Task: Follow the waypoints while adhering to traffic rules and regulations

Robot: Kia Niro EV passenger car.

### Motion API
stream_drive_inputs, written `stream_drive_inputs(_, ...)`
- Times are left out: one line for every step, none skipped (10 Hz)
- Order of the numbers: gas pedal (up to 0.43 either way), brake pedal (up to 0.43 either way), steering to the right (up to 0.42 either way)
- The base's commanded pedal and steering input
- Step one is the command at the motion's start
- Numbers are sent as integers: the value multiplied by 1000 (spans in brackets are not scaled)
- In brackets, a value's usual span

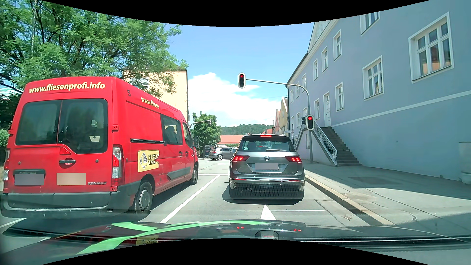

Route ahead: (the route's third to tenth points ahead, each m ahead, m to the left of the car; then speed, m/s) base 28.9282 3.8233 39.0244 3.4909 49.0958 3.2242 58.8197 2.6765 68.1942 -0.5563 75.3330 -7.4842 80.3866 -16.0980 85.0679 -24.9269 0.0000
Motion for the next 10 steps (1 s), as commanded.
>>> stream_drive_inputs(0,372,-7)
stream_drive_inputs(0,372,-7)
stream_drive_inputs(0,372,-7)
stream_drive_inputs(0,372,-7)
stream_drive_inputs(0,372,-7)
stream_drive_inputs(0,372,-7)
stream_drive_inputs(0,372,-7)
stream_drive_inputs(0,378,-7)
stream_drive_inputs(0,378,-7)
stream_drive_inputs(0,372,-7)
